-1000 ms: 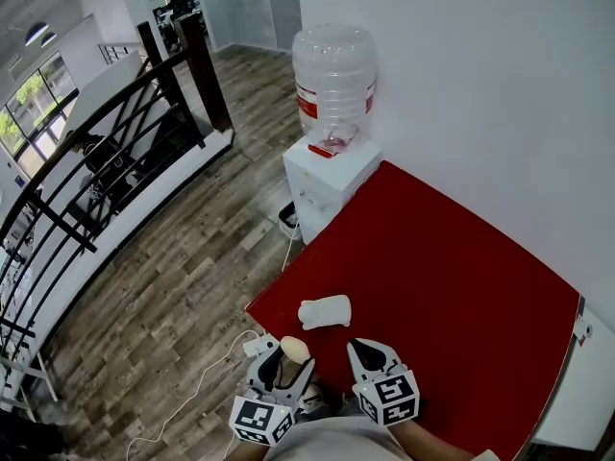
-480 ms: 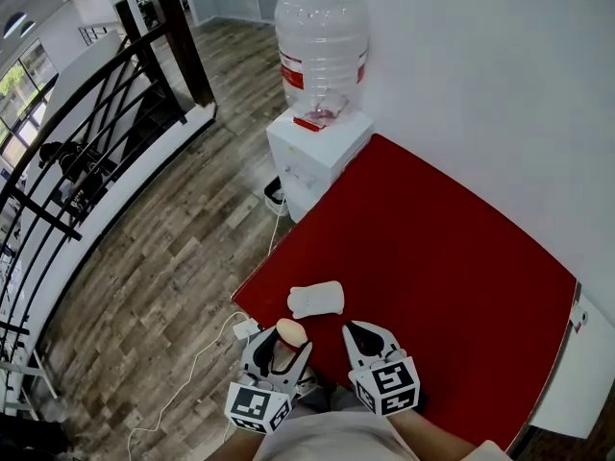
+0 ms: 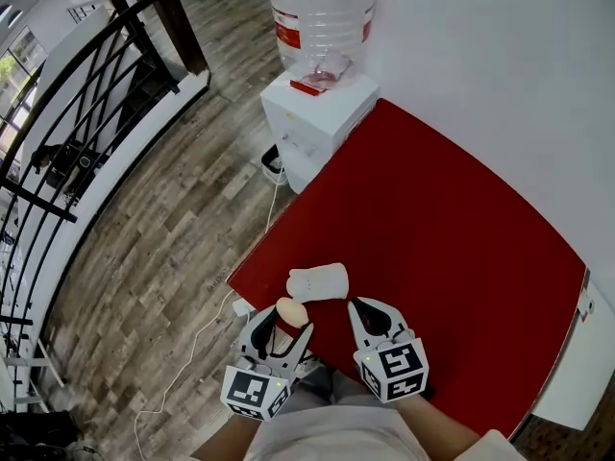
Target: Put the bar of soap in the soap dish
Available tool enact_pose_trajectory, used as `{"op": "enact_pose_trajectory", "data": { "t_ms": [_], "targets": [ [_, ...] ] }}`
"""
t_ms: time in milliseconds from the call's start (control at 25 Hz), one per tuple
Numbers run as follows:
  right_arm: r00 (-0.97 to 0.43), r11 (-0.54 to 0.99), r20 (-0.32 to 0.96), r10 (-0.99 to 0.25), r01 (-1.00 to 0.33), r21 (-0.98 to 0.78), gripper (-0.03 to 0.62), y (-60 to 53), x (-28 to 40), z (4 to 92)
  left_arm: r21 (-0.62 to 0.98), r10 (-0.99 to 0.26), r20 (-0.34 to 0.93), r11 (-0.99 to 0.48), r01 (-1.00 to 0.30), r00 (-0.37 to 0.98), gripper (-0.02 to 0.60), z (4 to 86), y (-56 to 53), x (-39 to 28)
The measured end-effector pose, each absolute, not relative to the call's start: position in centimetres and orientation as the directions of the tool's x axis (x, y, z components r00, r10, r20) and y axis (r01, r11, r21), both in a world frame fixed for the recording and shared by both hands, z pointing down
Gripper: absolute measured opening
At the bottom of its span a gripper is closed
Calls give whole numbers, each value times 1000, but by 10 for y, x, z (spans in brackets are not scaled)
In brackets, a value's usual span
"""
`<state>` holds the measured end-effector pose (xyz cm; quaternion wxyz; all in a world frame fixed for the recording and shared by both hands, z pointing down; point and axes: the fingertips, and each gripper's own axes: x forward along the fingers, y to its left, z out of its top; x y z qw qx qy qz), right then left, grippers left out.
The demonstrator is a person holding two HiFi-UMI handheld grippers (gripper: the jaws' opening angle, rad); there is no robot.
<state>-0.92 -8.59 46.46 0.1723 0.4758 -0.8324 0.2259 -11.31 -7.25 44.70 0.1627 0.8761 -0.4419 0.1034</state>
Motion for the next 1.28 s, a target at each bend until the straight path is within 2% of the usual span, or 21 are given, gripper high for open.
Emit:
{"op": "enact_pose_trajectory", "data": {
  "t_ms": [160, 320, 560, 840, 1280],
  "targets": [
    [-490, 439, 506, -710, -869, -226, 5, -92, -11, 474, 140, -704, 348, -613, -777, 619, 261, 458, -85, -111],
    [-489, 428, 515, -704, -871, -241, 5, -95, -9, 485, 55, -613, 406, -724, -688, 677, 261, 472, -99, -99],
    [-487, 405, 526, -698, -873, -272, 5, -91, -5, 495, -76, -385, 543, -908, -412, 747, 261, 506, -109, -87],
    [-474, 365, 552, -686, -880, -303, 5, -76, 4, 513, -126, -171, 702, -985, -115, 691, 261, 545, -111, -74],
    [-453, 312, 577, -680, -891, -331, 5, -71, 14, 533, -87, -73, 784, -996, -8, 617, 261, 589, -114, -63]
  ]
}}
